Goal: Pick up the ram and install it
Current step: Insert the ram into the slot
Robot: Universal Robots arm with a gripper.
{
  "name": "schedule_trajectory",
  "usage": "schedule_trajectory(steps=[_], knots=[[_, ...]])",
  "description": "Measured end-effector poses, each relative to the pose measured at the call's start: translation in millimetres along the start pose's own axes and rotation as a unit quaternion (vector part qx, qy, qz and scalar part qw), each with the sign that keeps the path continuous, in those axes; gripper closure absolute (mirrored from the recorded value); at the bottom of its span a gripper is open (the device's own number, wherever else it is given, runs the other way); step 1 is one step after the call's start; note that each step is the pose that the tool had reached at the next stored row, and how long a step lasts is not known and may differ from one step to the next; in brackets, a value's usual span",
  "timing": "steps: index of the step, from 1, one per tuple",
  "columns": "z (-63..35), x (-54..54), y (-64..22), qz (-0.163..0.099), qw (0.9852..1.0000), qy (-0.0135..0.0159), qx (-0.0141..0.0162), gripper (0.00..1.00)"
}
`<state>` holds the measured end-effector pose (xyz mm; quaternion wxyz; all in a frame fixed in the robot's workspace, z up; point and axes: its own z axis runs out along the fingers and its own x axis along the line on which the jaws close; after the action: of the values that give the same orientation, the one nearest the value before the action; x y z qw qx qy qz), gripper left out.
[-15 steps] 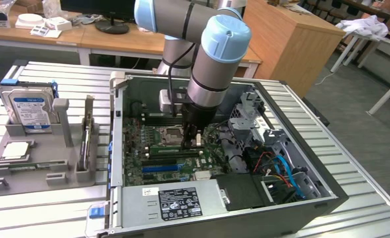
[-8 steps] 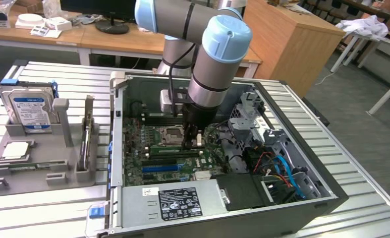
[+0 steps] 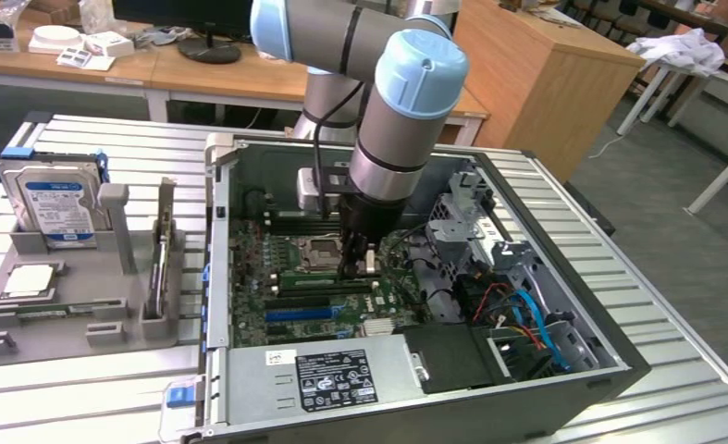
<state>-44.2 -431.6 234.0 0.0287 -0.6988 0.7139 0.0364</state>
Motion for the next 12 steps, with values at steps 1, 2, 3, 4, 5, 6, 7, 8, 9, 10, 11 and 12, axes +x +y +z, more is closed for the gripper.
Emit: schedule_trajectory(steps=[1, 2, 3, 4, 5, 6, 7, 8, 9, 10, 11, 12], knots=[[0.0, 0.0, 0.0, 0.000, 1.0000, 0.0000, 0.0000, 0.88], [0.0, 0.0, 0.0, 0.000, 1.0000, 0.0000, 0.0000, 0.88], [-0.1, 0.1, 0.1, 0.000, 1.0000, 0.0001, -0.0001, 0.88], [0.0, 0.0, 0.0, 0.000, 1.0000, 0.0001, 0.0000, 0.88], [0.3, 0.1, 0.1, 0.000, 1.0000, 0.0000, 0.0000, 0.88], [0.8, 0.2, 0.1, 0.000, 1.0000, 0.0000, 0.0000, 0.88], [0.8, 0.2, 0.1, 0.000, 1.0000, 0.0001, -0.0001, 0.88], [0.8, 0.2, 0.1, 0.000, 1.0000, 0.0001, -0.0001, 0.88], [0.8, 0.2, 0.1, 0.000, 1.0000, 0.0001, -0.0001, 0.88], [0.8, 0.1, 0.1, 0.000, 1.0000, 0.0001, -0.0001, 0.88], [1.0, 0.1, 0.1, 0.000, 1.0000, 0.0001, 0.0000, 0.88], [1.5, -0.1, 0.0, 0.000, 1.0000, -0.0001, 0.0000, 0.88]])
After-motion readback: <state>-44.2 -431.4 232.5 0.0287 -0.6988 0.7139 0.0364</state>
